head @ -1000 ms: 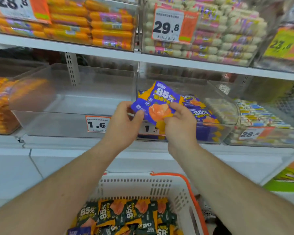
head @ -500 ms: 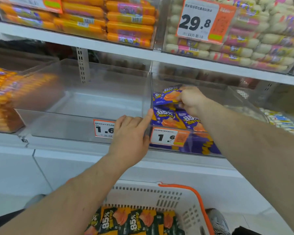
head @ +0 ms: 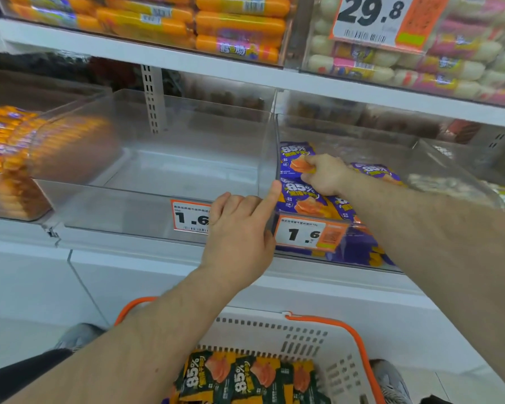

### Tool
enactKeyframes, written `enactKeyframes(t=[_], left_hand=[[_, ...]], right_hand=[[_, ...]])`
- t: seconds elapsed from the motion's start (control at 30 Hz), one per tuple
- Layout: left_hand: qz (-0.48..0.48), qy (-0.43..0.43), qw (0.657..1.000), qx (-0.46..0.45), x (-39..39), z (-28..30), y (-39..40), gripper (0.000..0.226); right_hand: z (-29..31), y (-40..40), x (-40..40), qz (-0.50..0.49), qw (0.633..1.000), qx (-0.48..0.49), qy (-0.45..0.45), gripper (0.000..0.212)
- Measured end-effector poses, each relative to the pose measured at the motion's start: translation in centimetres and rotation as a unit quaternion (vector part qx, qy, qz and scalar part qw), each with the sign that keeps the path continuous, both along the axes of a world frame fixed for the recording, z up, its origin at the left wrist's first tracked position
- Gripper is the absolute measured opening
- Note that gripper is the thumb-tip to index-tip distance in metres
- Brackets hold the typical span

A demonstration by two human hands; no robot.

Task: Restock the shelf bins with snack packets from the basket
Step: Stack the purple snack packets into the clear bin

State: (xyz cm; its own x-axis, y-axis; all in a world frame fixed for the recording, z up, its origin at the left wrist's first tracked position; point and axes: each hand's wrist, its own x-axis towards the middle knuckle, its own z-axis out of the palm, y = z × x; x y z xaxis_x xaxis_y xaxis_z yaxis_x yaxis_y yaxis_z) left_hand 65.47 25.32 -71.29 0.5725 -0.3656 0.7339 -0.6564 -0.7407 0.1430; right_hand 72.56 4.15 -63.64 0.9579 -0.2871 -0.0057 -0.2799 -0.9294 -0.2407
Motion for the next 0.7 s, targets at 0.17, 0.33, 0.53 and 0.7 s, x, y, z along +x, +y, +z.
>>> enactKeyframes(t=[0.17, 0.33, 0.53, 0.7], left_hand=[[-0.007, 0.011, 1.0, 0.002, -0.2, 0.3, 0.0, 0.067], [-0.009, 0.023, 1.0, 0.008, -0.3, 0.7, 0.0, 0.067], [-0.023, 0.15, 0.985, 0.079, -1.3, 2.4, 0.6, 0.072], [-0.02, 0.153, 0.983, 0.102, -2.8, 3.1, 1.7, 0.074]], right_hand=[[-0.1, 0.6, 0.0, 0.013, 0.997, -0.064, 0.05, 0.051], [0.4, 1.2, -0.2, 0.015, 0.996, -0.057, 0.067, 0.054], [1.3, 2.1, -1.3, -0.001, 1.0, -0.024, 0.0, 0.045], [1.7, 4.6, -4.1, -0.025, 0.982, 0.022, -0.184, 0.031]])
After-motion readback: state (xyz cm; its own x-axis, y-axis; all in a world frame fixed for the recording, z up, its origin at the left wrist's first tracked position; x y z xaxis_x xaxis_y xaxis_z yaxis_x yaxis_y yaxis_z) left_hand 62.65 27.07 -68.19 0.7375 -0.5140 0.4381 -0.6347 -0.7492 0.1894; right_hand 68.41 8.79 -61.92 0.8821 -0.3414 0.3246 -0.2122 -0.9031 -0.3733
